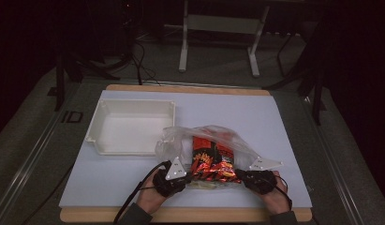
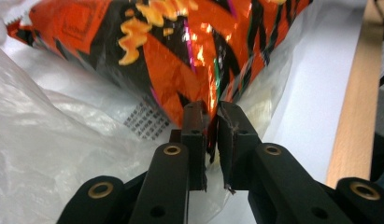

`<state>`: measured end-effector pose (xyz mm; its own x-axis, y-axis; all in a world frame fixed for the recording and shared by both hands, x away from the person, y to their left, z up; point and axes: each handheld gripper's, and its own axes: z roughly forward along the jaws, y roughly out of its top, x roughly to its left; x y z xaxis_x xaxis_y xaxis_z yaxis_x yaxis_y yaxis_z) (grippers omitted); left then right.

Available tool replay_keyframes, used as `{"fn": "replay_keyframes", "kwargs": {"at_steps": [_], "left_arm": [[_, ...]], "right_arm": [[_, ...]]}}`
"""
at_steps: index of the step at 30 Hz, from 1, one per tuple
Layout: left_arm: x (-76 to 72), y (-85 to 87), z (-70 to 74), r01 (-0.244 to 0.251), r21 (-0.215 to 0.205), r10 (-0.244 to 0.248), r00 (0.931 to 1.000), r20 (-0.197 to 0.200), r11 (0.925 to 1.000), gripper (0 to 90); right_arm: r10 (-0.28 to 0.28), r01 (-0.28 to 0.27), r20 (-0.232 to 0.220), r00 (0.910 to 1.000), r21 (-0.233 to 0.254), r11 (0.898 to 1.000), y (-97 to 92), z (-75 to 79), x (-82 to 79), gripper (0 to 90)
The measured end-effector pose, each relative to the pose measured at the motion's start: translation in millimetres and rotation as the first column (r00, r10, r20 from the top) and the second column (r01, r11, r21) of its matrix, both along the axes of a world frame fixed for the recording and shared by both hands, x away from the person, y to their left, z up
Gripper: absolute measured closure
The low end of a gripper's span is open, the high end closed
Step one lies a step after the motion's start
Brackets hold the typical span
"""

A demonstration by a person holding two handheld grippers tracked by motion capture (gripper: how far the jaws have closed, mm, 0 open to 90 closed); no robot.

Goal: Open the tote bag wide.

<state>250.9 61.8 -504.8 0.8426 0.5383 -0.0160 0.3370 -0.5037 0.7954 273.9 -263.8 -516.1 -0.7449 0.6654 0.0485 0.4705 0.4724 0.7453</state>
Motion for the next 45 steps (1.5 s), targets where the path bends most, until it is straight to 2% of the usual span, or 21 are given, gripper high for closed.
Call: {"fn": "replay_keyframes", "kwargs": {"at_steps": [2, 5, 7, 9, 10, 12, 14, 15, 18, 21, 26, 29, 33, 39, 41, 45], "left_arm": [[1.0, 2.2, 4.9, -0.009, -0.031, 0.009, 1.0, 0.001, 0.9995, 83.4], [2.1, 2.5, 8.9, -0.015, -0.026, 0.015, 0.9998, 0.012, 0.9995, 84.8], [2.3, 1.7, 7.6, -0.014, -0.003, 0.014, 0.9998, 0.016, 0.9999, 81.8], [1.4, -0.2, 4.2, -0.003, 0.024, 0.003, 0.9999, 0.012, 0.9997, 74.0], [0.7, -1.3, 2.1, 0.003, 0.028, -0.004, 1.0, 0.008, 0.9996, 72.7], [-0.1, -4.6, -2.4, 0.006, 0.065, -0.006, 1.0, 0.005, 0.9979, 70.6], [0.8, -7.9, -6.5, 0.006, 0.097, -0.006, 1.0, 0.002, 0.9953, 70.5], [1.2, -8.7, -7.5, 0.008, 0.094, -0.008, 1.0, -0.001, 0.9955, 71.5], [2.4, -9.8, -7.8, 0.009, 0.105, -0.01, 0.9999, 0.007, 0.9945, 82.5], [3.1, -7.7, -4.4, 0.0, 0.087, -0.001, 1.0, 0.007, 0.9962, 87.8], [5.3, -0.5, 2.2, -0.005, 0.027, 0.006, 0.9999, -0.011, 0.9996, 88.5], [6.0, 2.9, 6.1, -0.016, 0.007, 0.016, 0.9998, -0.009, 0.9999, 88.5], [5.9, 4.4, 12.1, -0.023, -0.008, 0.023, 0.9997, 0.001, 0.9997, 88.5], [7.2, 6.6, 18.9, -0.037, -0.029, 0.037, 0.9992, 0.012, 0.9989, 88.7], [8.7, 8.3, 22.8, -0.044, -0.044, 0.044, 0.9989, 0.012, 0.9981, 88.7], [9.8, 9.2, 25.2, -0.05, -0.044, 0.051, 0.9985, 0.018, 0.9978, 88.9]], "right_arm": [[0.005, -0.006, -0.004, 1.0, -0.004, 1.0, 0.4, -0.6, -0.1, 80.0], [0.015, -0.015, -0.003, 0.9999, -0.011, 1.0, 1.7, -1.3, -0.6, 78.2], [0.016, -0.016, -0.003, 0.9999, -0.011, 1.0, 2.1, -1.3, -0.7, 78.0], [0.017, -0.017, -0.004, 0.9998, -0.012, 1.0, 1.5, -1.4, -0.6, 77.7], [0.017, -0.017, -0.004, 0.9998, -0.01, 1.0, 1.1, -1.5, -0.5, 77.5], [0.016, -0.016, -0.007, 0.9999, -0.009, 1.0, 1.0, -1.6, -0.4, 77.1], [0.017, -0.017, -0.005, 0.9998, -0.01, 1.0, 1.2, -1.6, -0.5, 76.9], [0.019, -0.019, -0.005, 0.9998, -0.01, 1.0, 1.4, -1.6, -0.5, 76.5], [0.02, -0.02, -0.006, 0.9998, -0.011, 1.0, 1.3, -1.7, -0.8, 75.0], [0.02, -0.02, -0.008, 0.9998, -0.006, 1.0, 0.6, -1.6, -0.6, 70.6], [0.011, -0.011, -0.003, 0.9999, -0.004, 1.0, -0.4, -1.5, -0.4, 61.3], [0.012, -0.012, -0.001, 0.9999, -0.002, 1.0, -0.2, -0.8, -1.1, 57.6], [0.021, -0.021, 0.024, 0.9995, -0.018, 1.0, 1.6, 1.5, -2.8, 53.5], [0.03, -0.029, 0.061, 0.9977, -0.016, 0.999, 2.2, 6.6, -5.8, 48.4], [0.033, -0.031, 0.064, 0.9974, -0.028, 0.999, 2.8, 7.5, -6.5, 47.5], [0.05, -0.048, 0.053, 0.9973, -0.052, 0.998, 5.6, 5.2, -6.3, 45.1]]}}
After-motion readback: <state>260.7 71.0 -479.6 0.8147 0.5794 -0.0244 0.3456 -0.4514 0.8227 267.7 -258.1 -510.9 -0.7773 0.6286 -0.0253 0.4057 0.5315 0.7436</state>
